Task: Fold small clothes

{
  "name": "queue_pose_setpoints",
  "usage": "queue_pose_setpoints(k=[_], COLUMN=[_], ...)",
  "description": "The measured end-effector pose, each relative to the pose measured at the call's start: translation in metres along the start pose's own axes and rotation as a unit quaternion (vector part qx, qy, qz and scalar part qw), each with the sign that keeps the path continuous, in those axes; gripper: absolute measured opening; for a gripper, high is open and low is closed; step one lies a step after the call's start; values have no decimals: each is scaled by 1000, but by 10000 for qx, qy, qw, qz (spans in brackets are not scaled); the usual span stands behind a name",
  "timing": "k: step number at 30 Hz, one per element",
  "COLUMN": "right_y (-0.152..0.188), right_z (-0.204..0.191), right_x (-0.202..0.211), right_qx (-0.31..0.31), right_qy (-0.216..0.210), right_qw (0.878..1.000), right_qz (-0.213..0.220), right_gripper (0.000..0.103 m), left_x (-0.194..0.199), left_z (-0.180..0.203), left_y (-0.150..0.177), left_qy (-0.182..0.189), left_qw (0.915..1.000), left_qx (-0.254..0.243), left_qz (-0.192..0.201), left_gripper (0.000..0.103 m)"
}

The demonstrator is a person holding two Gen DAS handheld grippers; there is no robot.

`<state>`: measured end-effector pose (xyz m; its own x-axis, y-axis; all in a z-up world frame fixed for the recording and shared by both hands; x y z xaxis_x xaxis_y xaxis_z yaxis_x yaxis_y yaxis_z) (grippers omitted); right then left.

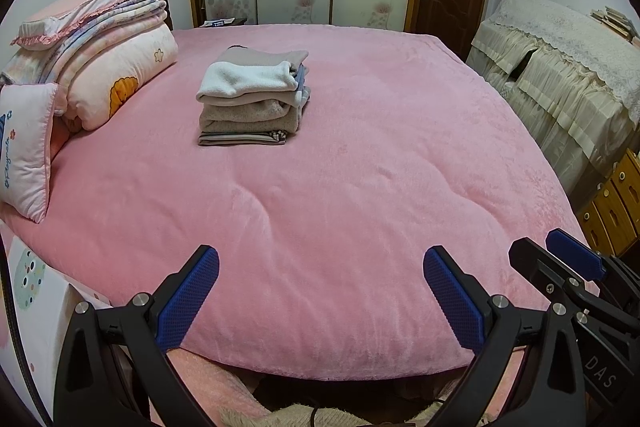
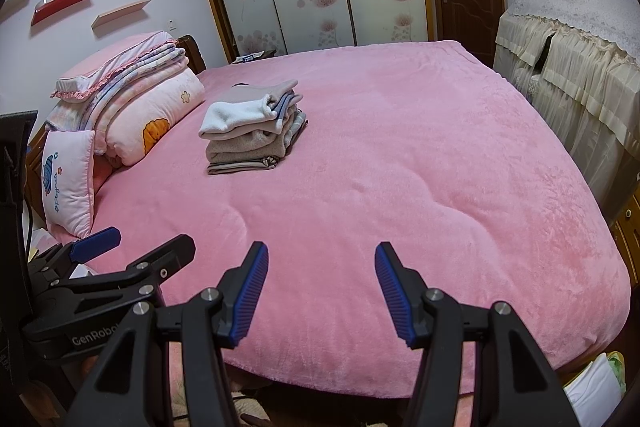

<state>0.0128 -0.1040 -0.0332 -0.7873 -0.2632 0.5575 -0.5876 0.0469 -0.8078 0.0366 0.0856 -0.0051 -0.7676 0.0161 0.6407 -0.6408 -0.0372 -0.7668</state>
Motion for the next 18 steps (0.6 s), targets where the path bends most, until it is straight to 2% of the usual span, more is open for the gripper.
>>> queue_pose_setpoints(k=[18], right_y=[0], right_z=[0], right_x=[1], right_qx=[-12], right_qy=[-5], right_qw=[10000], right_qz=[-11], right_gripper=[56], left_x=[0], left_z=[1], left_y=[2], left_qy=[5], left_qw=[10000], left_qx=[12], left_qz=[-47], left_gripper=[101])
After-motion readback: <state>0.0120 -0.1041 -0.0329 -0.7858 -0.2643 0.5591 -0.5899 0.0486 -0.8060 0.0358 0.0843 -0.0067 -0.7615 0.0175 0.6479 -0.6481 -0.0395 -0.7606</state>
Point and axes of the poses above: each gripper's, at about its wrist camera, not at the fingertips, and x roughly against the way its jaws point, z to its right, y to its underside, the point moved 6 cm from there along -x, roughly the way its jaws point, and after that the axes turned 8 degrees about z, right-handed, at the moved point
